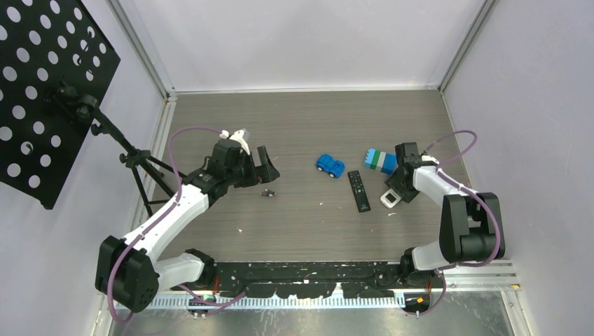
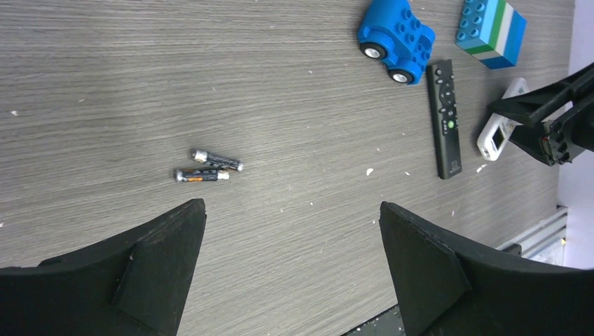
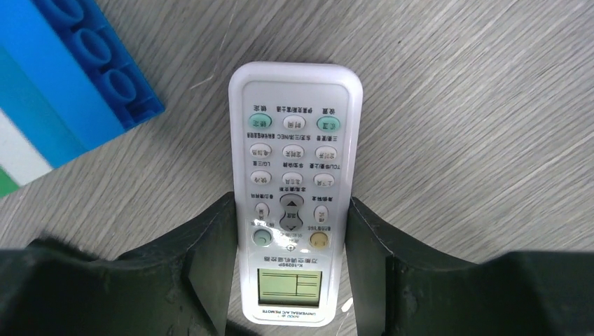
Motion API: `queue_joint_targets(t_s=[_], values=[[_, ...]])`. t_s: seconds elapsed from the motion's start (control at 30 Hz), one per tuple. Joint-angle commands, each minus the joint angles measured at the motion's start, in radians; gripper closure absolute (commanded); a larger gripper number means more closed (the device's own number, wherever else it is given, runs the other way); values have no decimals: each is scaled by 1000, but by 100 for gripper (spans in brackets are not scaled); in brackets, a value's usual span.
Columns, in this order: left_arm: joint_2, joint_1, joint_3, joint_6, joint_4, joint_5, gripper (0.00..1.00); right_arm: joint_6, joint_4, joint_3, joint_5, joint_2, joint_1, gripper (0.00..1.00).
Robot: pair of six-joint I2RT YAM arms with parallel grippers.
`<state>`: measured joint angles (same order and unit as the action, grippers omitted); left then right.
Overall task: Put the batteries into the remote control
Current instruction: Pick up the remote control from the center of the board, then adjust the remote control.
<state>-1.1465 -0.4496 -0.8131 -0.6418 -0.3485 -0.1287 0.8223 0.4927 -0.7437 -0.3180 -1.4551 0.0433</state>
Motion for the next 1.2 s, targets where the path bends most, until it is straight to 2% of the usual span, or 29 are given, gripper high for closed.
queue_joint_targets(t_s=[0.0,0.07,0.1,0.23,0.3,0.4,0.47,0.53,0.63,0.7,1.0,1.07,1.17], values=[[33,2,-22,16,70,-91,4,18,-24,7,78,118,-4,70],[34,2,-19,14,102,-142,4,-15,-75,5,213,195,5,73],[35,2,-18,14,123,-177,4,-44,-105,-4,347,229,18,73],[34,2,-17,0,222,-262,5,-111,-214,-57,679,343,134,74],[33,2,-16,-20,281,-315,5,-42,-384,-32,818,386,175,74],[27,2,-14,-80,386,-415,5,160,-753,31,955,394,220,74],[14,2,-13,-163,464,-523,4,255,-939,45,968,379,266,74],[-9,0,2,-275,591,-610,4,313,-1053,31,951,350,316,74],[-47,-7,44,-460,867,-673,4,321,-1103,-18,899,298,401,74],[-61,-10,51,-521,969,-680,4,330,-1136,-36,857,272,437,74],[-104,-73,10,-535,970,-644,5,427,-1327,-43,769,191,503,74],[-112,-86,2,-539,968,-645,14,428,-1334,-42,755,183,507,74],[-112,-91,0,-539,969,-650,39,433,-1346,-44,745,175,506,74]])
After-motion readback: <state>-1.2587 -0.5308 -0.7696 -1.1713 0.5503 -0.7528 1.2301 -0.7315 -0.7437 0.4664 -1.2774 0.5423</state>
